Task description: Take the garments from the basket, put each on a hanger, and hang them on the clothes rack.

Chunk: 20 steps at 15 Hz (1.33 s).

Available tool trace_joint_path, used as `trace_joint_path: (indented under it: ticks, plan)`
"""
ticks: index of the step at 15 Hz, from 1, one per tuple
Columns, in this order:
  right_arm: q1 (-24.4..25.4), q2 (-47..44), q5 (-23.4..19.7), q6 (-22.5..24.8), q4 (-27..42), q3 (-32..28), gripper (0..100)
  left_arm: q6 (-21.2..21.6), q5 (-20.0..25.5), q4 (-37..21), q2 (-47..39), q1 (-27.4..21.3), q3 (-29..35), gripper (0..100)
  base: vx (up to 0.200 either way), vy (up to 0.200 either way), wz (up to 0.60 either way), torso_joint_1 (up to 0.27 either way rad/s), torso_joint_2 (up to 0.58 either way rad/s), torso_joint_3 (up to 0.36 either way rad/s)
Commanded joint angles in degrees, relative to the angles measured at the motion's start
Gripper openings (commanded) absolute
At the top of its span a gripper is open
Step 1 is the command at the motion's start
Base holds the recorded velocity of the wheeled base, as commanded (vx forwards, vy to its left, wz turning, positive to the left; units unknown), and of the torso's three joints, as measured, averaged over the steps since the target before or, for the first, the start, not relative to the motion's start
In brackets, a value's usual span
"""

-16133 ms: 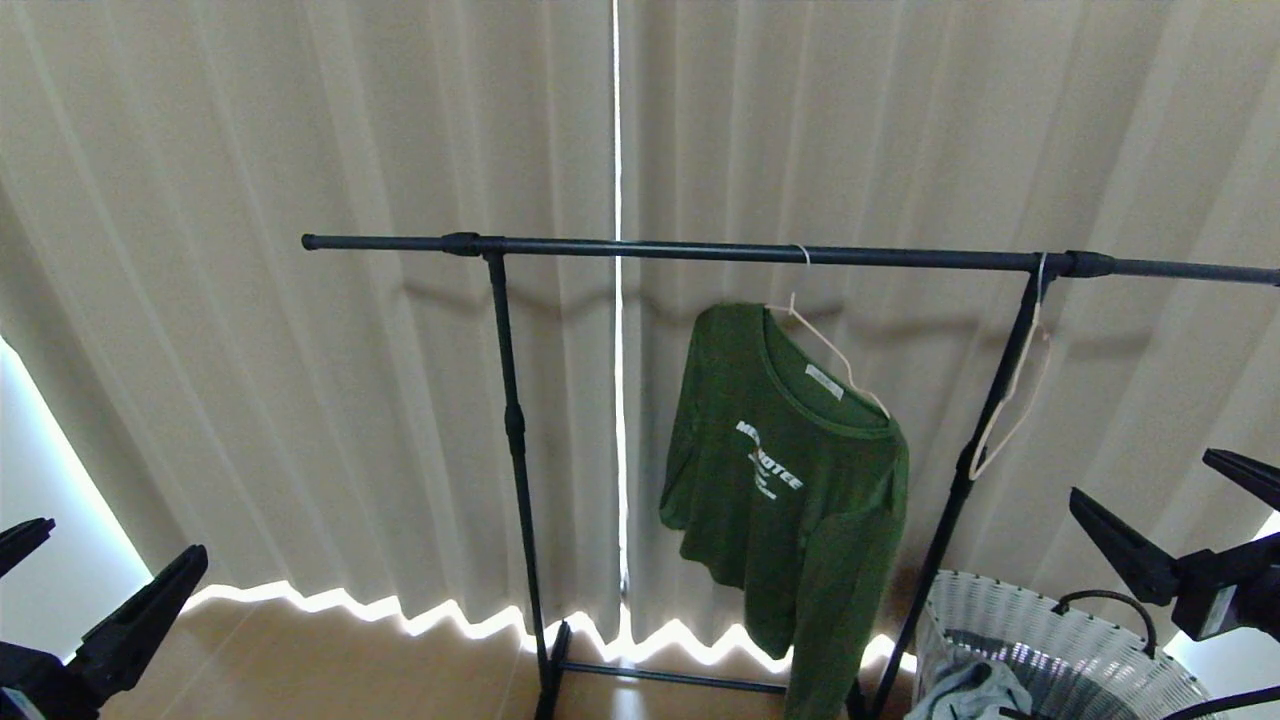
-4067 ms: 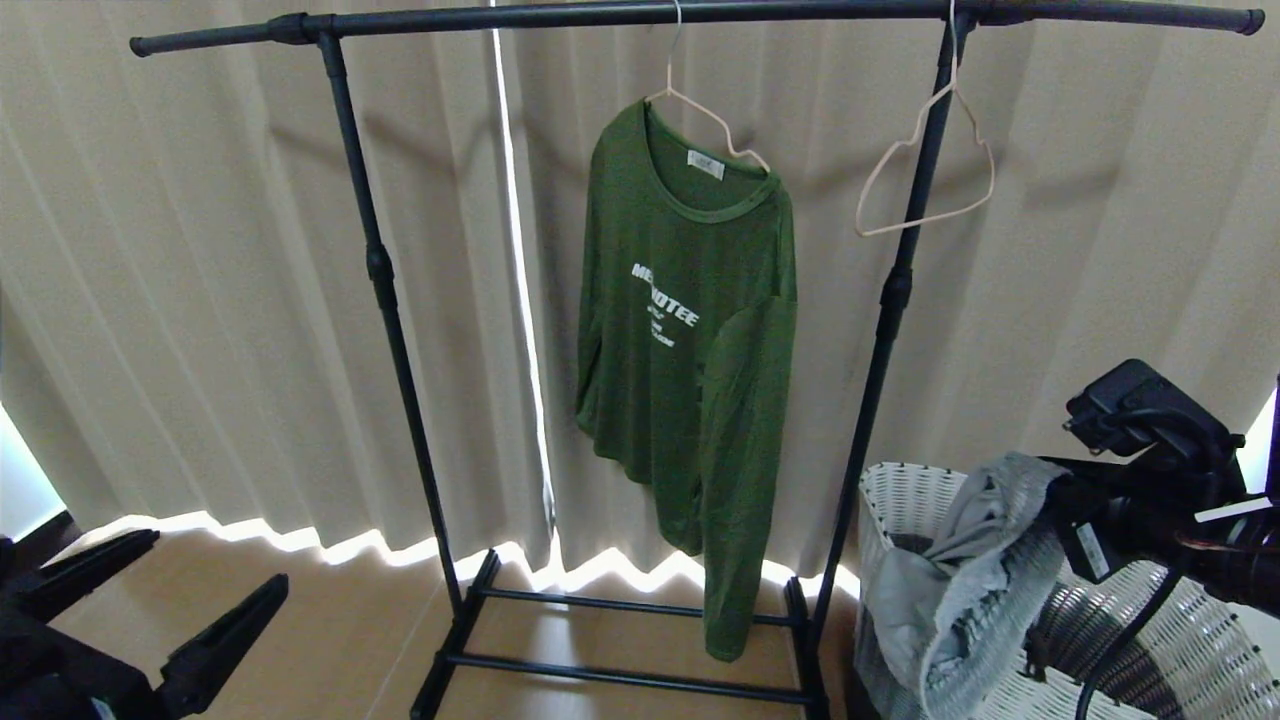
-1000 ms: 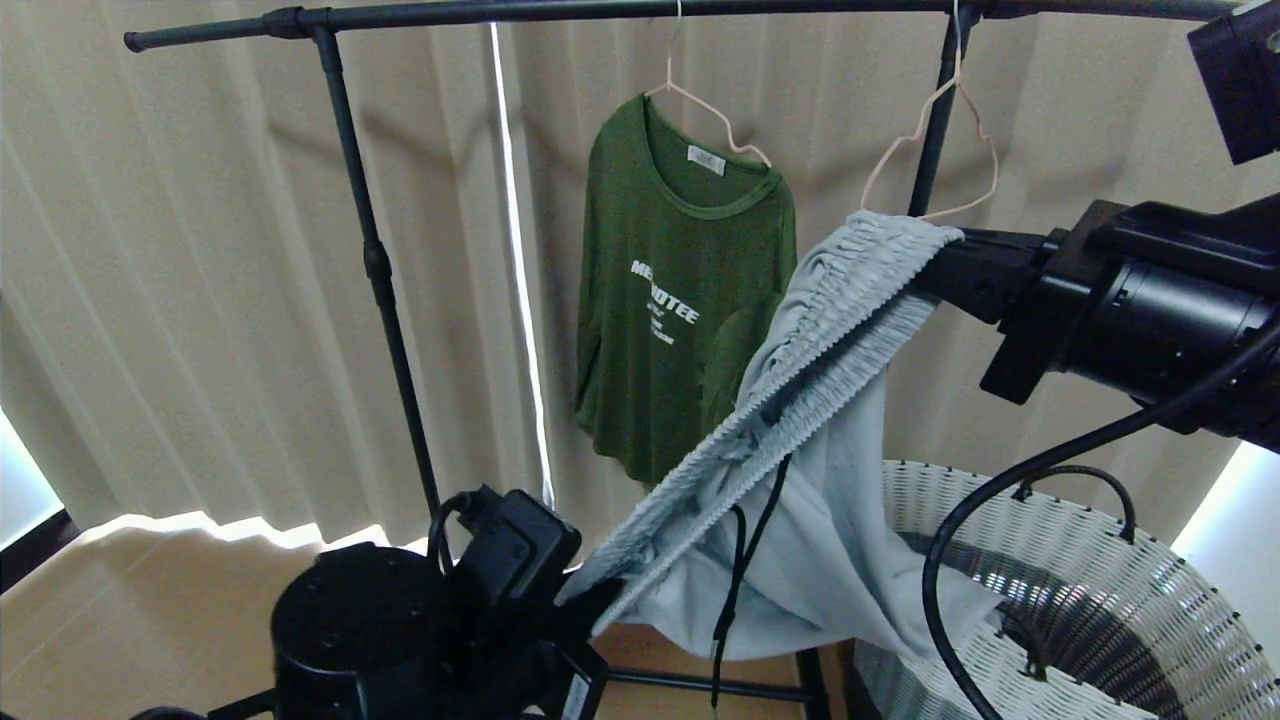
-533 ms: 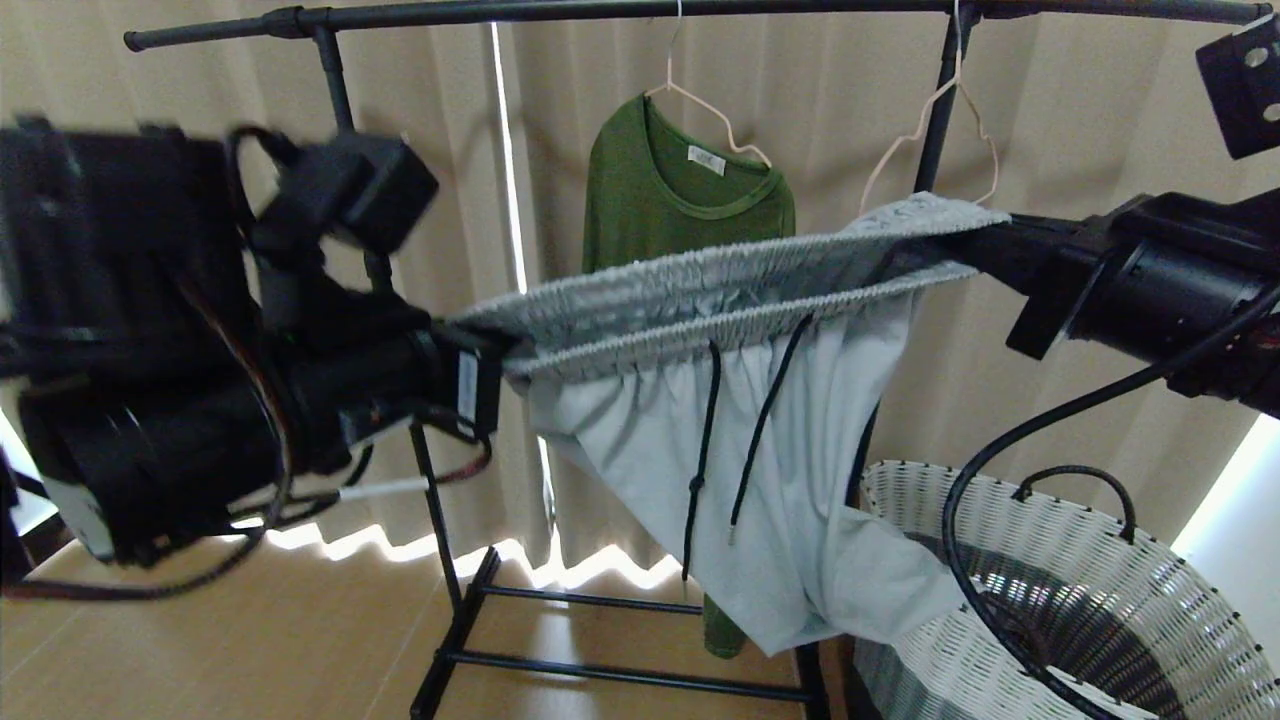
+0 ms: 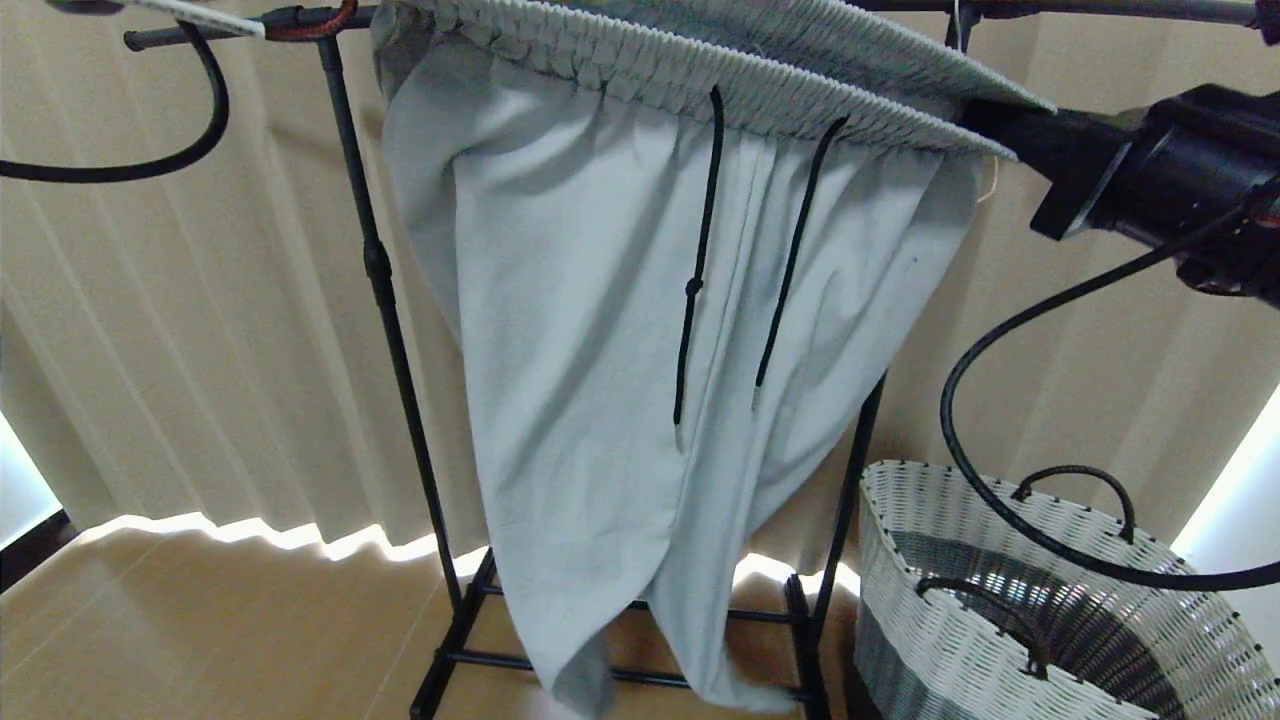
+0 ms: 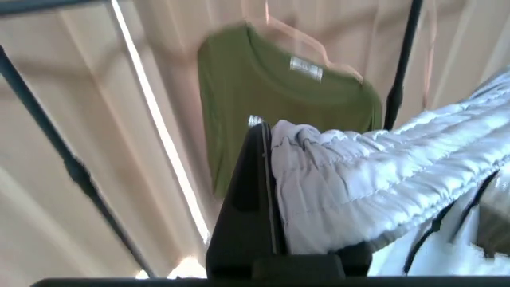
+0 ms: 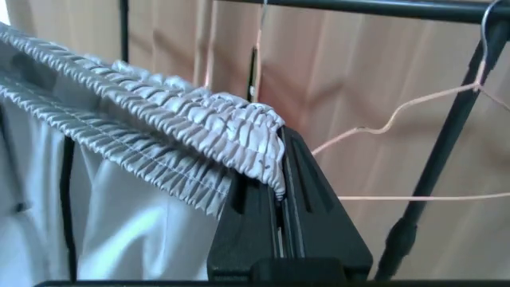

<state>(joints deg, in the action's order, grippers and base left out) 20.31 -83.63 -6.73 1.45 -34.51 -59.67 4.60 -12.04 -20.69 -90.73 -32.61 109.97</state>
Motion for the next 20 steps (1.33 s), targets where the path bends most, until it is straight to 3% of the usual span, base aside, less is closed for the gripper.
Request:
trace_joint_path:
  ticks: [1,3,8,11,16,20]
  plan:
    - [-0.2,0.7,0.1,0.7,0.0,3.9,0,-5.7,-0.3,-1.6,-2.8,-1.1,-5.0,0,0.0,0.0,0.0,0.0,0.0,0.0]
    - [-0.2,2.0,0.1,0.8,0.1,6.3,0,-8.5,-1.1,-1.5,0.1,-1.7,-12.1,0,0.0,0.0,0.0,0.0,0.0,0.0]
    - [-0.2,1.7,0.1,0.8,-0.1,7.4,0,-9.3,-1.1,-0.7,2.8,-1.8,-22.0,0,0.0,0.0,0.0,0.0,0.0,0.0]
    - [-0.7,2.0,0.2,0.8,-0.2,8.6,0,-9.3,-1.1,5.7,3.3,-1.8,-25.3,0,0.0,0.0,0.0,0.0,0.0,0.0]
    - [-1.6,1.3,0.0,0.8,0.0,8.0,0,-9.2,-1.1,7.2,6.1,-4.0,-30.2,0,0.0,0.0,0.0,0.0,0.0,0.0]
    - [-3.0,1.4,0.1,0.9,0.2,8.3,0,-9.1,-3.8,15.9,5.1,-4.7,-33.1,0,0.0,0.0,0.0,0.0,0.0,0.0]
